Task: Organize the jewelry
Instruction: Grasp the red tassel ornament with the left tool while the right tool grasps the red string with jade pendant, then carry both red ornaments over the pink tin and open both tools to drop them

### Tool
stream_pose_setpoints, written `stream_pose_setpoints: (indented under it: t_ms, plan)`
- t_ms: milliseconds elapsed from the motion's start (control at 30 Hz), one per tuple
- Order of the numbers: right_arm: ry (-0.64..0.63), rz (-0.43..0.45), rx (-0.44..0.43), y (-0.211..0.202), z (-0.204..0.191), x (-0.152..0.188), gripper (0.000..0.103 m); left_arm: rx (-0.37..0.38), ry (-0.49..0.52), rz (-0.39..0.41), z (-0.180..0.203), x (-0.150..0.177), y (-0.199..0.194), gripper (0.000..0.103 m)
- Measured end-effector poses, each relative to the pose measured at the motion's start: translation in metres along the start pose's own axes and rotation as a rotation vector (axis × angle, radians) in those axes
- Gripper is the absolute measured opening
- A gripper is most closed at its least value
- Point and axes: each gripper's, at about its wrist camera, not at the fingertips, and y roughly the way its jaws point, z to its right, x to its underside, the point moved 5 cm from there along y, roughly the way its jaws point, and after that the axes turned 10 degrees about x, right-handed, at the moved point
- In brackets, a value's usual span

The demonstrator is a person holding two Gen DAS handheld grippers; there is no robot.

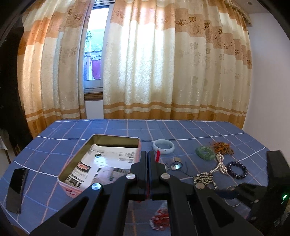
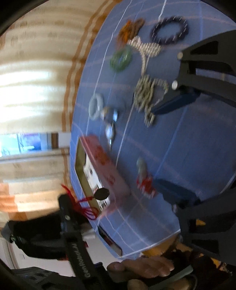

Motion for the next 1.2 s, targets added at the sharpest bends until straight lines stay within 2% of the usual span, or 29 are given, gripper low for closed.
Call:
stream_pose_setpoints:
  t_ms: [67,133,267,333,400,433,767,1200]
  plan:
    - [-0.011,-0.014,-0.016,0.01,-0.011,-0.002,0.066,-0.009,-0.007,0.003,-0.007,-0.001,-0.002,0.0]
    - [-0.015,-0.042,-0.043,0.021,-0.021,-0.004,0.058,-0.017,-0.009,0.008,-0.012,-0.003,-0.005,0.0]
    - [-0.022,-0.065,-0.08,0.027,-0.03,-0.003,0.055,-0.032,-0.012,0.02,-0.022,-0.007,-0.011,0.0]
    - [-0.026,-0.086,-0.108,0.031,-0.035,-0.003,0.044,-0.04,-0.007,0.025,-0.027,-0.01,-0.012,0.0]
    - [-0.04,-0.09,-0.116,0.032,-0.039,-0.002,0.02,-0.046,-0.004,0.025,-0.031,-0.011,-0.012,0.0]
    - [-0.043,-0.091,-0.126,0.031,-0.039,-0.003,0.014,-0.052,-0.003,0.024,-0.033,-0.011,-0.012,0.0]
    - [-0.069,-0.044,-0.107,0.021,-0.034,-0.02,0.009,-0.077,-0.011,0.015,-0.049,-0.012,-0.006,0.0]
    - [-0.091,0.031,-0.103,0.02,-0.023,-0.096,0.008,-0.123,-0.023,0.02,-0.084,-0.03,0.006,0.0]
